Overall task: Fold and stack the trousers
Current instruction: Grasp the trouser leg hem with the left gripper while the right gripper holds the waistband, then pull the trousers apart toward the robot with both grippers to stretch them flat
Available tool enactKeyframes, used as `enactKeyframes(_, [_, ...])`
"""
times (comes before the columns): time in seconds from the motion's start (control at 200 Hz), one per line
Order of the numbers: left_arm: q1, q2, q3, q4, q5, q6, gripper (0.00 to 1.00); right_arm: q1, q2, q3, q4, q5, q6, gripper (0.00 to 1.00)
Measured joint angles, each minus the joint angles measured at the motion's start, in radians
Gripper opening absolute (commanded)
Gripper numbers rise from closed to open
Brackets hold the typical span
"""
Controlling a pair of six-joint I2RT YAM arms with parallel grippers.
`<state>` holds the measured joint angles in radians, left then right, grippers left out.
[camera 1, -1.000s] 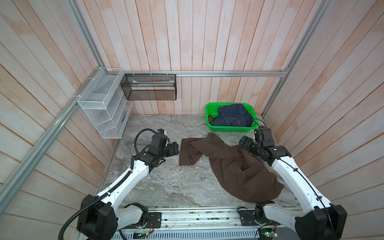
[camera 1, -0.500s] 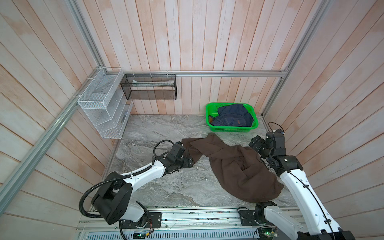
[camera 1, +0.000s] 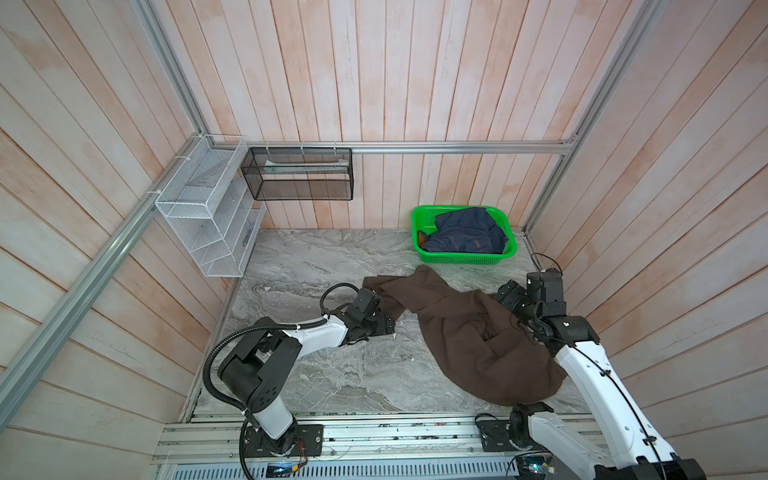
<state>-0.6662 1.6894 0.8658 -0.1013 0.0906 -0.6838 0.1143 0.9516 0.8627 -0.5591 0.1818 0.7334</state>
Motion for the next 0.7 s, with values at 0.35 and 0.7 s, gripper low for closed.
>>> enactKeyframes(0.35, [-0.031,0.099,0.079,0.026,-0.023,0.009,0.4,-0.018,-0.013,-0.001,0.007,-0.003,-0.001,0.86])
enactKeyframes(0.7, [0.007,-0.025,0.021,-0.079,-0.126,0.009,0.0,-0.026,-0.024,-0.001,0.006,-0.012,0.0,0.86])
